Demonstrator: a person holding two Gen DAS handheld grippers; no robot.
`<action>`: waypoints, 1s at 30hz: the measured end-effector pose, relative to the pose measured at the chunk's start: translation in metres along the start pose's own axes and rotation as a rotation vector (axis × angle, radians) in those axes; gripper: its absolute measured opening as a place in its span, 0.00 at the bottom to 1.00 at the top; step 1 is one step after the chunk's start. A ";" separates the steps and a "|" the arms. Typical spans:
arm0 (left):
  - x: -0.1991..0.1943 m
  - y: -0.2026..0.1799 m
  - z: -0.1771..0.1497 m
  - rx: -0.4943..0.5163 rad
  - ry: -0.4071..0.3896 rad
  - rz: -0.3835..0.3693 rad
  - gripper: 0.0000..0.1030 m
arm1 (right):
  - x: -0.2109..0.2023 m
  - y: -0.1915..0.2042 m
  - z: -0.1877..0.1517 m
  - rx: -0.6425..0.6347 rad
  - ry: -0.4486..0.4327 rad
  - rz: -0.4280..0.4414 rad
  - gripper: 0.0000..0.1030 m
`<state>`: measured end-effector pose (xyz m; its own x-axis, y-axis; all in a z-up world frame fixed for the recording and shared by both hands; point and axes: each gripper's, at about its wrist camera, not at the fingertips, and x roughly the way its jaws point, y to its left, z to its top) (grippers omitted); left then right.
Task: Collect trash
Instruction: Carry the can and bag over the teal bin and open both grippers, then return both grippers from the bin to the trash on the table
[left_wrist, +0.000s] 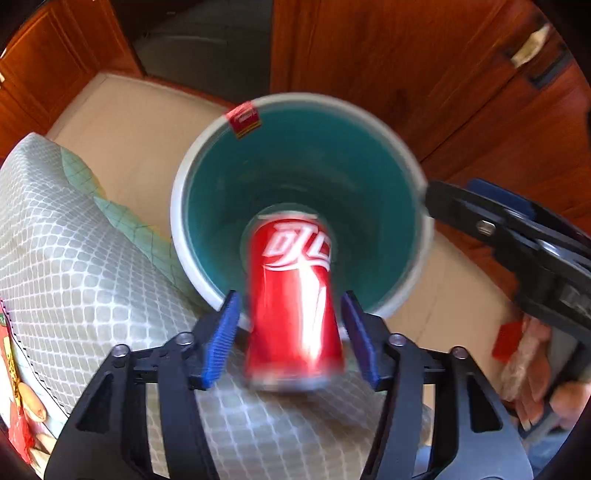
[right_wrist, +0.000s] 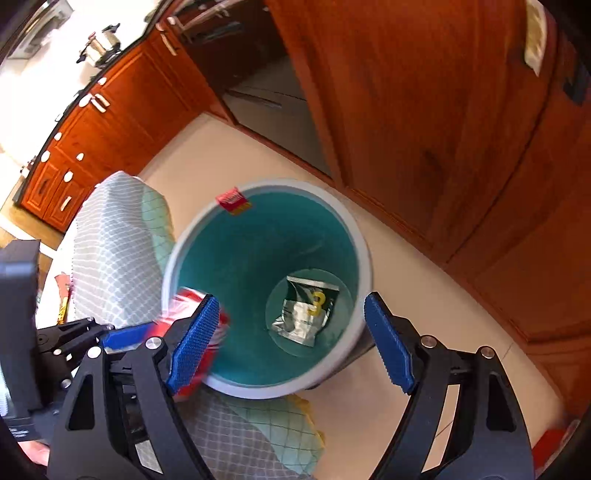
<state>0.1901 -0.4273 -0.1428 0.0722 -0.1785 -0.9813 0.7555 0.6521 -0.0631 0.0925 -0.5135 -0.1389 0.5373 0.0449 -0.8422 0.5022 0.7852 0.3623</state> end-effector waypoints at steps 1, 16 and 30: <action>0.001 0.001 0.001 -0.004 -0.005 0.005 0.63 | 0.001 -0.002 0.000 0.005 0.006 0.001 0.75; -0.041 0.034 -0.031 -0.071 -0.084 0.003 0.68 | -0.015 0.029 -0.012 -0.089 0.005 -0.025 0.81; -0.106 0.051 -0.083 -0.138 -0.173 0.002 0.75 | -0.038 0.070 -0.031 -0.165 -0.005 -0.033 0.84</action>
<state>0.1667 -0.3142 -0.0571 0.1931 -0.2930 -0.9364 0.6598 0.7451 -0.0970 0.0863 -0.4413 -0.0936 0.5259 0.0148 -0.8504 0.4015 0.8771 0.2635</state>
